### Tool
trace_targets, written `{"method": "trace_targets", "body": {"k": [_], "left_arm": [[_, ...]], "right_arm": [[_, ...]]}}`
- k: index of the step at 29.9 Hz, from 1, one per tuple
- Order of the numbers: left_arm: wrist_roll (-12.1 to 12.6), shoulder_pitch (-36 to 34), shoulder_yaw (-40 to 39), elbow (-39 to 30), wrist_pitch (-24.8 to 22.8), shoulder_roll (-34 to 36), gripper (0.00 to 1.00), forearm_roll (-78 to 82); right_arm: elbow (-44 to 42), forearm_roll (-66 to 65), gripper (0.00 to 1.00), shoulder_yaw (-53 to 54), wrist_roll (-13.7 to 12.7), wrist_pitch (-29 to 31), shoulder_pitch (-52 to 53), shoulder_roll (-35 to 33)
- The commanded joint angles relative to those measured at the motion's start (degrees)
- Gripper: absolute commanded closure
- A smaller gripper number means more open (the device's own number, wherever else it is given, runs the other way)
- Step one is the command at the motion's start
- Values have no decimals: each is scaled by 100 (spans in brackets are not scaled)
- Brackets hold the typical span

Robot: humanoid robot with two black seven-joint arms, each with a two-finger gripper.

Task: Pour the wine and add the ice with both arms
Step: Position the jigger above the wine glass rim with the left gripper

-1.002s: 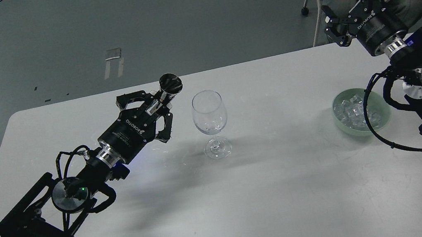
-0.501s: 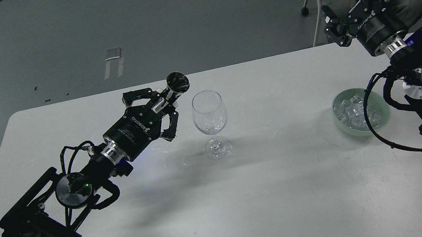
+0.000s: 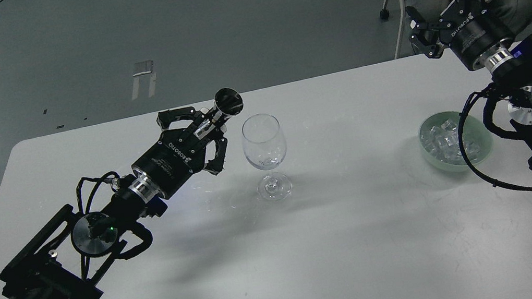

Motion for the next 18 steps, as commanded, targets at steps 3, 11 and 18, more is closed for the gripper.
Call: {"method": "trace_targets", "body": {"k": [3, 11, 18], "left_arm": [[-19, -10, 0, 10, -6, -37, 100, 169], [-54, -10, 0, 10, -6, -54, 100, 266], [-134, -19, 0, 10, -15, -72, 100, 495]], "right_arm": [[0, 1, 0, 0, 0, 0, 2, 2], [0, 1, 0, 0, 0, 0, 2, 2], [0, 1, 0, 0, 0, 0, 2, 2]]}}
